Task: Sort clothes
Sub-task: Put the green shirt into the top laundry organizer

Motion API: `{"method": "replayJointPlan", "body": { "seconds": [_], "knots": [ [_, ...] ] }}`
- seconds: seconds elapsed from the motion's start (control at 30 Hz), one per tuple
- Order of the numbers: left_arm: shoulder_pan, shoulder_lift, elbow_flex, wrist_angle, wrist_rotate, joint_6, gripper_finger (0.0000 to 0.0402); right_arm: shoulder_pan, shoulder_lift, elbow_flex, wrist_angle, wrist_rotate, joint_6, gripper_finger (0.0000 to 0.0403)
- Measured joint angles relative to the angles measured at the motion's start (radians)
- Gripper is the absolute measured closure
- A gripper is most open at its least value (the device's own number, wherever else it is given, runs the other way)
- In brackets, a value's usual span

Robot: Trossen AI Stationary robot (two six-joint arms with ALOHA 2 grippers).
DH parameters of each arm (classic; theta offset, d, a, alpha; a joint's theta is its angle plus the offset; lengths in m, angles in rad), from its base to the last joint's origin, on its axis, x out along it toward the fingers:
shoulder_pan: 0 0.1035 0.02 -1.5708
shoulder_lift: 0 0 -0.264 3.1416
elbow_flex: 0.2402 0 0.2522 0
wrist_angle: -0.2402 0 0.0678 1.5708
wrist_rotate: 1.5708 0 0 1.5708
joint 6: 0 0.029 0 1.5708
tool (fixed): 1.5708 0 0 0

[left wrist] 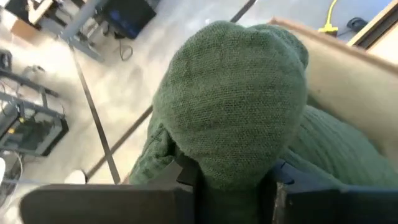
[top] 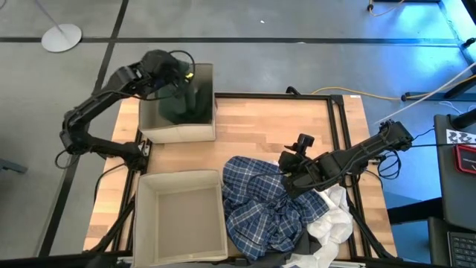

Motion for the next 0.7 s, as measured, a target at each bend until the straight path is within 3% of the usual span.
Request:
{"method": "replayJointPlan", "body": {
  "seconds": [0.2, 0.4, 0.47, 0.7],
  "knots": [
    [0.024, 0.008, -0.03, -0.053, 0.072, -0.064, 0.0256, 0.0, 0.0, 0.0, 0.0, 0.0, 0.0, 0.0205],
    [0.045, 0.01, -0.03, -0.149, 0.243, -0.104, 0.02, 0.0, 0.0, 0.0, 0.0, 0.0, 0.0, 0.0205],
    [0.044, 0.011, -0.03, -0.199, 0.3, -0.103, 0.0192, 0.0, 0.0, 0.0, 0.0, 0.0, 0.0, 0.0205],
    [0.044, 0.006, -0.017, -0.342, 0.334, -0.11, 0.0193, 0.0, 0.0, 0.0, 0.0, -0.001, 0.0, 0.0205]
  ]
}}
